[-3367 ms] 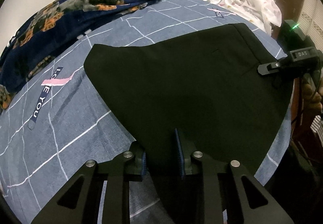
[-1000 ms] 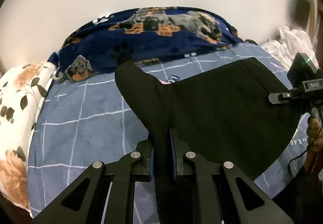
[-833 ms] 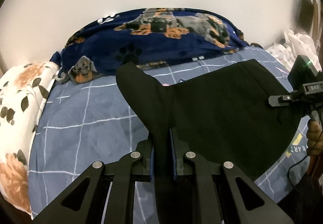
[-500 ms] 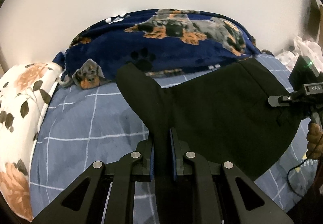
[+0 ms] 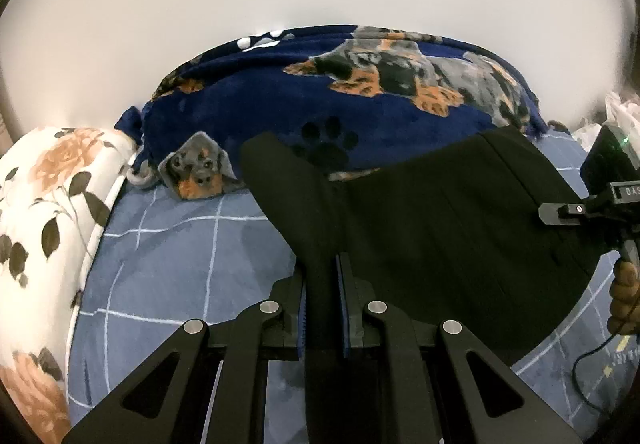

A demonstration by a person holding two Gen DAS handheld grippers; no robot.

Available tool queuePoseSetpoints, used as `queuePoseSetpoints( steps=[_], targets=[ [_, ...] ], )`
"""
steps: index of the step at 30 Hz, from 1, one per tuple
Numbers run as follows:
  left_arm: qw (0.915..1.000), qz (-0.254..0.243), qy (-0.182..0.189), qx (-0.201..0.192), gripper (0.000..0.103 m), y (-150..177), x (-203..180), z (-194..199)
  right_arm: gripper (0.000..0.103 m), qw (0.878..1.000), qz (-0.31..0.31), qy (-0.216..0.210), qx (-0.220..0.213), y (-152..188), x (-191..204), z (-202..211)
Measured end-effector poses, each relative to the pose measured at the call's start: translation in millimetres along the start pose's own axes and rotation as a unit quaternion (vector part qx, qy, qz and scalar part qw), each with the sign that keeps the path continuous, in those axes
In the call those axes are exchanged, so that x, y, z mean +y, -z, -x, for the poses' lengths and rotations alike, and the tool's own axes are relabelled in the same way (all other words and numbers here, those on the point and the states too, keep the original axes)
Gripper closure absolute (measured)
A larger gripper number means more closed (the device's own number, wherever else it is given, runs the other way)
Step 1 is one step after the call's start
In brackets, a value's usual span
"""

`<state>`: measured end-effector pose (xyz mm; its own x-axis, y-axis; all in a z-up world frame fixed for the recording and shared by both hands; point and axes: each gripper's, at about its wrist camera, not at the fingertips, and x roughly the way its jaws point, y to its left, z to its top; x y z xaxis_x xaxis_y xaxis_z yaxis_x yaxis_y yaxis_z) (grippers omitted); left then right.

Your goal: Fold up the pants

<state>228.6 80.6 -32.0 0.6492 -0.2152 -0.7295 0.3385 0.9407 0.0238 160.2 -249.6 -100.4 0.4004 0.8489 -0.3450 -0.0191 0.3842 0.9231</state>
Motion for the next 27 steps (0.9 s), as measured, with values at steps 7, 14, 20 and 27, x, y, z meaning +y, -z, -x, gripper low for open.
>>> queuePoseSetpoints(
  steps=[7,14,20,27],
  targets=[
    [0.9999,0.006,-0.008,-0.004,0.091,-10.1,12.8,-10.5,0.077,1.000,0.002,0.001,0.001,-9.3,-2.8,-4.6],
    [0.9996,0.006,-0.018,-0.019,0.096,-22.2,23.7,-12.9,0.077,1.000,0.002,-0.005,0.001,-14.8,-3.4,-9.3],
    [0.9989,0.032,-0.033,-0.010,0.096,-18.4,44.6,-17.0,0.077,1.000,0.007,0.007,0.000,-13.4,-5.7,-8.6],
    [0.9859,0.106,0.050,0.120,0.094,14.2,93.4,-61.5,0.077,1.000,-0.004,0.004,-0.002,-8.3,-15.6,-2.3]
  ],
)
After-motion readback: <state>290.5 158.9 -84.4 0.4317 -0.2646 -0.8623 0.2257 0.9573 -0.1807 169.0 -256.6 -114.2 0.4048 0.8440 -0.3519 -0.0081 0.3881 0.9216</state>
